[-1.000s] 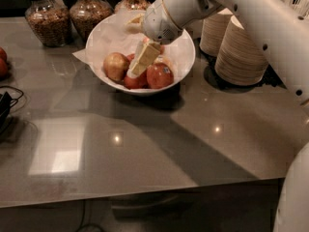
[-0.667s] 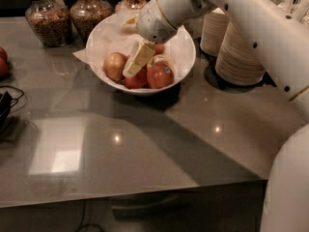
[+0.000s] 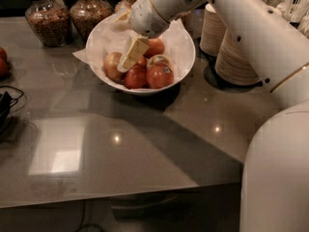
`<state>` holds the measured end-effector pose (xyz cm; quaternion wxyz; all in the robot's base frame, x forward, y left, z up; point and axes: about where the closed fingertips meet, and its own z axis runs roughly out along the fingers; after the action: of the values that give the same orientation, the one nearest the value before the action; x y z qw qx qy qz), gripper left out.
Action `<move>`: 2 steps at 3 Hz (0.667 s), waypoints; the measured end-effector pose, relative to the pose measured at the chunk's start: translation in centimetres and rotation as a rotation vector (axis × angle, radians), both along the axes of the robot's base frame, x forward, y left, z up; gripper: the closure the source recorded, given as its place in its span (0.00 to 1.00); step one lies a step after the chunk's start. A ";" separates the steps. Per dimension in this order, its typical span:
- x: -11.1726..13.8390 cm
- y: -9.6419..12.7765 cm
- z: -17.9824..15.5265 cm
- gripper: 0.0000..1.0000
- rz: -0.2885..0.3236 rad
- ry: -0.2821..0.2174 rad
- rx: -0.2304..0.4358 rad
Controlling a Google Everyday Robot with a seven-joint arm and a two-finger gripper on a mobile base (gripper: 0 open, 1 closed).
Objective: Pick apple from white bowl
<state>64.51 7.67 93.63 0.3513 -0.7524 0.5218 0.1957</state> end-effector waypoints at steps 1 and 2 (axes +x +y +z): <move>0.0 0.4 -0.3 0.25 0.010 0.007 -0.001; -1.8 0.2 -1.5 0.24 0.038 0.049 0.000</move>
Offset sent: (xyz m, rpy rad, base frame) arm -0.0192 -0.0091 -0.0138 0.0049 0.0576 0.0207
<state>62.72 7.91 92.17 0.3348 -0.7572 0.5157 0.2206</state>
